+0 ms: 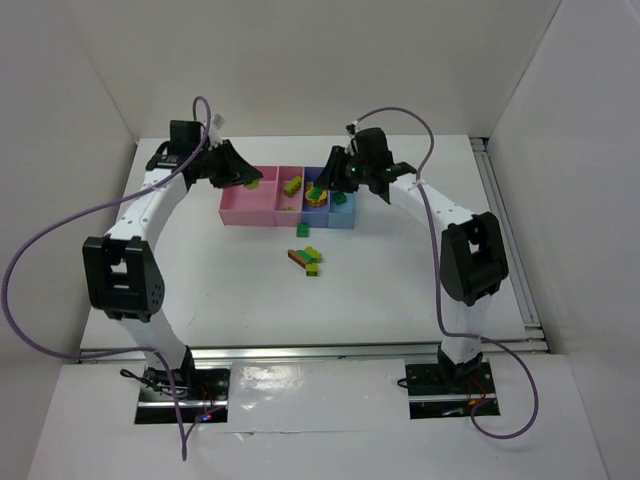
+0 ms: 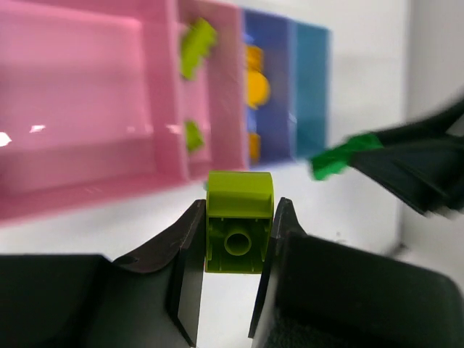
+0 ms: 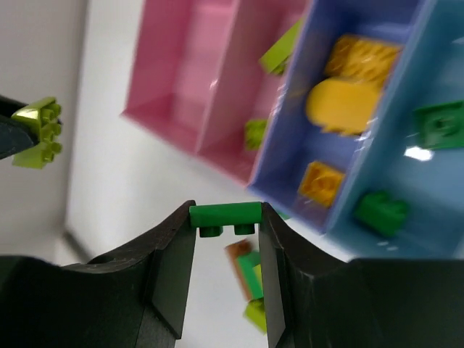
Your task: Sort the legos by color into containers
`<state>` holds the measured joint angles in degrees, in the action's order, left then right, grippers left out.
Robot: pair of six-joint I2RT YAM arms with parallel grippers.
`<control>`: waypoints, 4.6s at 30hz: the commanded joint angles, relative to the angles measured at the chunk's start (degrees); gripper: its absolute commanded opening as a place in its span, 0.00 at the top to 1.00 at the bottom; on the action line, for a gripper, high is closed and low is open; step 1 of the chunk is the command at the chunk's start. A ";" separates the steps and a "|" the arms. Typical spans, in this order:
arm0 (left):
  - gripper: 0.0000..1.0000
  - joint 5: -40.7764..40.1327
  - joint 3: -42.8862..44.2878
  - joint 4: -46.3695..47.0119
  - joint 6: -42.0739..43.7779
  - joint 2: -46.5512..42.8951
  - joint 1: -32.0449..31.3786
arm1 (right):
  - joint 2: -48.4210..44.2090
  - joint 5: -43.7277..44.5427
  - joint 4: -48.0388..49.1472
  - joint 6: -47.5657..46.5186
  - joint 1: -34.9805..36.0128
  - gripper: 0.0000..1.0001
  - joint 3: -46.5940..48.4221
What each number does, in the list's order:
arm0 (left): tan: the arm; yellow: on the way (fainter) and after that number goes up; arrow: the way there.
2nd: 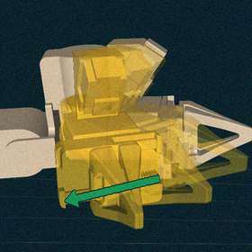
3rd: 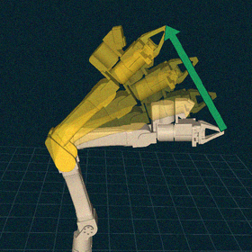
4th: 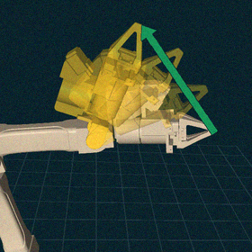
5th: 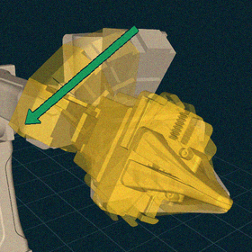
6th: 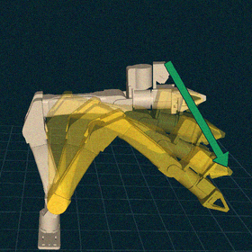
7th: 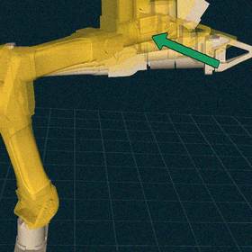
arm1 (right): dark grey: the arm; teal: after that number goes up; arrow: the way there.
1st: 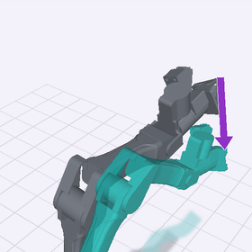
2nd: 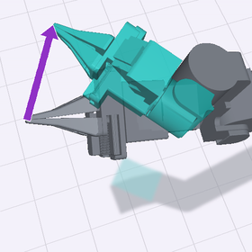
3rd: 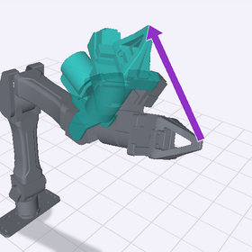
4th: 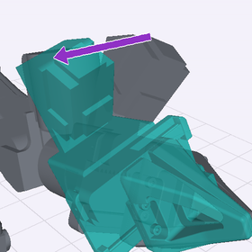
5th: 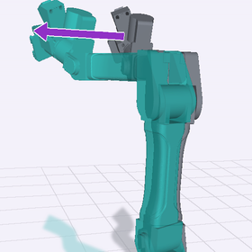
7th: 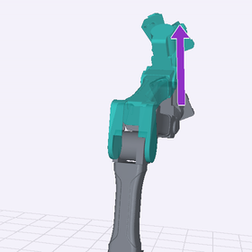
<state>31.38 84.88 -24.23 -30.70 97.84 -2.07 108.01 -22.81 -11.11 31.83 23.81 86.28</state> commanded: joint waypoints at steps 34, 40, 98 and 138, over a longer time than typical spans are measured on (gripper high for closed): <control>1.00 -26.89 26.38 -12.33 4.59 24.40 -11.29 | 10.48 25.88 -14.99 -8.90 -2.02 0.14 15.85; 1.00 -27.42 31.57 -13.48 4.07 26.79 -14.80 | 3.28 24.13 -9.81 -8.73 -2.02 0.14 10.32; 0.41 -34.98 -19.40 -6.09 -0.24 -19.61 -12.35 | 2.82 26.67 -9.17 -1.42 21.36 0.45 -10.35; 0.40 -37.53 -22.47 -6.80 -1.29 -23.93 -7.16 | 12.87 34.84 -14.48 -9.69 14.33 0.35 23.82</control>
<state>-6.15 63.31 -31.03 -31.83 76.34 -9.52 131.02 10.37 -28.56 22.85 36.34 116.57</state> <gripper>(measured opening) 0.601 0.667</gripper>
